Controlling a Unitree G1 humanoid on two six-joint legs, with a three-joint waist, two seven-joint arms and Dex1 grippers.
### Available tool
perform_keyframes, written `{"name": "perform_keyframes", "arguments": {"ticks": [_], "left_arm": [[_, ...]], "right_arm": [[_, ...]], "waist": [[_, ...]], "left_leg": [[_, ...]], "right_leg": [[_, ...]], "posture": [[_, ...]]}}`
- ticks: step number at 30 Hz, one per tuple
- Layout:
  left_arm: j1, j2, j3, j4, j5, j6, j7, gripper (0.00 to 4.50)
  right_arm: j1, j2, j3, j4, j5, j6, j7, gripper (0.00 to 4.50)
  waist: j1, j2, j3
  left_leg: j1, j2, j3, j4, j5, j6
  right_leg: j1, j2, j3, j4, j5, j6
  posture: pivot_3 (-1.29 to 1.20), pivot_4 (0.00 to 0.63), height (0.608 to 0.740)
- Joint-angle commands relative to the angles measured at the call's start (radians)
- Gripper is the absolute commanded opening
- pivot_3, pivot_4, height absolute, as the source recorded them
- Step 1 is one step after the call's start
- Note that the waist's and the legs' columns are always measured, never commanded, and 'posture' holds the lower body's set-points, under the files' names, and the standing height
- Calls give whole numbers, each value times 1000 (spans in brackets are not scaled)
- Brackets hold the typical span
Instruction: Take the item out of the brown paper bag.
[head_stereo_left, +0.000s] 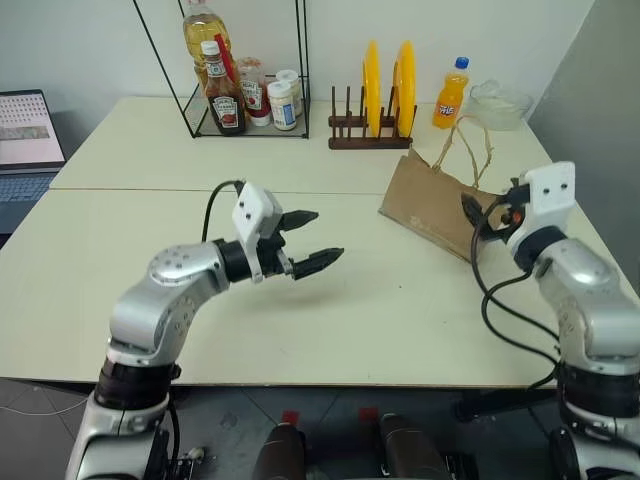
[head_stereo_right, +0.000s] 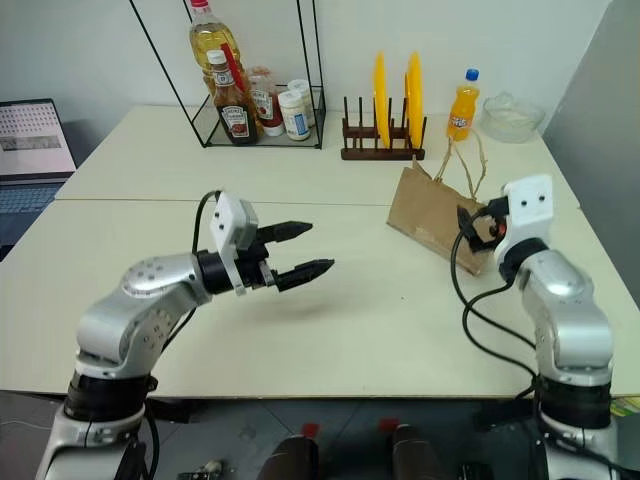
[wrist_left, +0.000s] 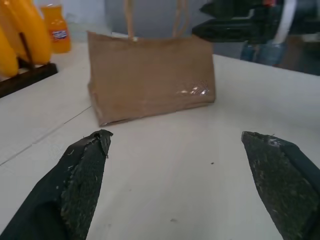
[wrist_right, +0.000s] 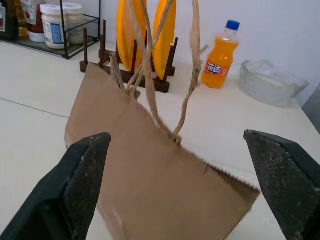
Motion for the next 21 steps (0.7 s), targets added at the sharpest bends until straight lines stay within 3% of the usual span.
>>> {"name": "perform_keyframes", "arguments": {"ticks": [1,8,21], "left_arm": [[-80,14,31,6,-73,39,-44,4445],[-139,18,39,63,-64,17,-42,4445],[-124,32,87,-16,-124,62,9,4445]], "right_arm": [[-81,-50,14,84,26,8,73,4500],[-302,-73,52,377,52,23,168,4500],[-658,-11,107,974,18,-102,327,4500]], "waist": [[-3,0,0],[-16,0,1],[-20,1,1]], "left_leg": [[0,0,0,0,0,0],[0,0,0,0,0,0],[-1,0,1,0,0,0]], "right_leg": [[0,0,0,0,0,0],[0,0,0,0,0,0],[-1,-1,0,0,0,0]], "posture": [[0,150,740],[0,150,740],[0,150,740]]}}
